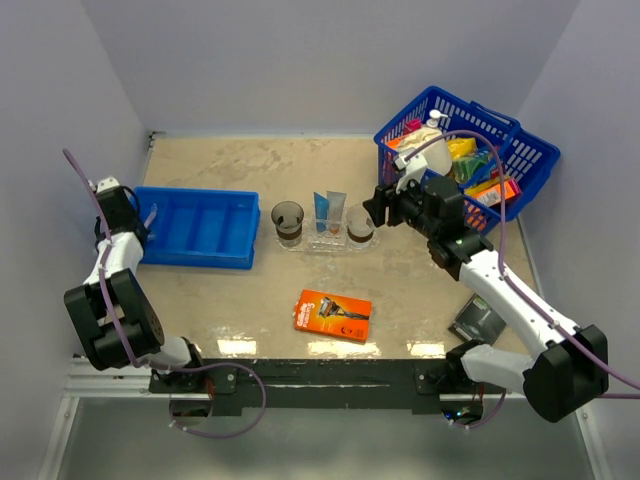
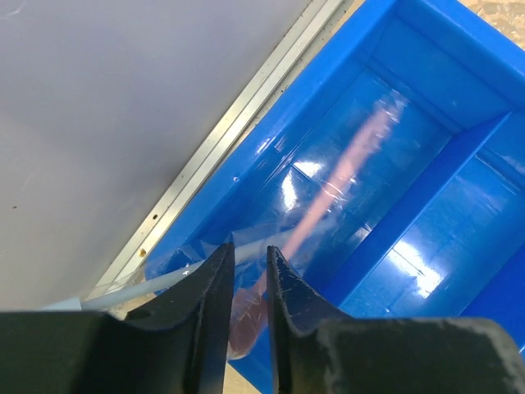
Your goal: Prepare toiletry sets of a toothbrush and toothpaste on the tray
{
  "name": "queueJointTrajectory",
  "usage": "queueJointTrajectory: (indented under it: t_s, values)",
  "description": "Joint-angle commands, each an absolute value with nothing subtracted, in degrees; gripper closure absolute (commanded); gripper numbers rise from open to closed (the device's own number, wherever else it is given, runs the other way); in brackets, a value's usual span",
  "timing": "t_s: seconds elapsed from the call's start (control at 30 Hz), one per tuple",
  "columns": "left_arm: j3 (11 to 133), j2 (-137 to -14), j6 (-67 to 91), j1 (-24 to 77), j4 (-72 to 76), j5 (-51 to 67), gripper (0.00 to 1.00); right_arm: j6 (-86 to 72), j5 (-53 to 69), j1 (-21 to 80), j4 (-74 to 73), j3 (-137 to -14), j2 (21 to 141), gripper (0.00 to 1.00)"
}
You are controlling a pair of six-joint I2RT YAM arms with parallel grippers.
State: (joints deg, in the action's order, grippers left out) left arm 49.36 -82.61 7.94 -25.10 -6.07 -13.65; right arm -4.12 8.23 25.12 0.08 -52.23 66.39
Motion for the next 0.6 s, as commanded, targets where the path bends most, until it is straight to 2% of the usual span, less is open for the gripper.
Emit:
queueJointTrajectory:
  t_s: [0.0,0.27,0.4,0.5,0.57]
  values:
    - [51.2,-80.8,7.9,-25.5,-5.6,-14.2,0.75,-3.7,6.8,25.3,1.9,-51.9,66.7,0.39]
    - [49.7,-76.8,8.3,-25.4,-4.0,-14.9,0.85,-3.6,6.5,25.3,2.1,-51.9,66.9,0.39]
    - [49.1,-76.2,8.3,-25.4,-3.7,-14.2,0.86,-3.6,6.4,25.3,2.1,-51.8,67.1,0.39]
    - [49.2,-76.4,8.1,-25.4,-4.4,-13.6,0.82,-3.5,6.4,25.3,2.1,-51.9,67.1,0.39]
    - [49.0,-76.6,7.6,-25.1,-4.9,-12.8,0.72,-3.5,6.5,25.4,2.0,-51.9,67.2,0.39]
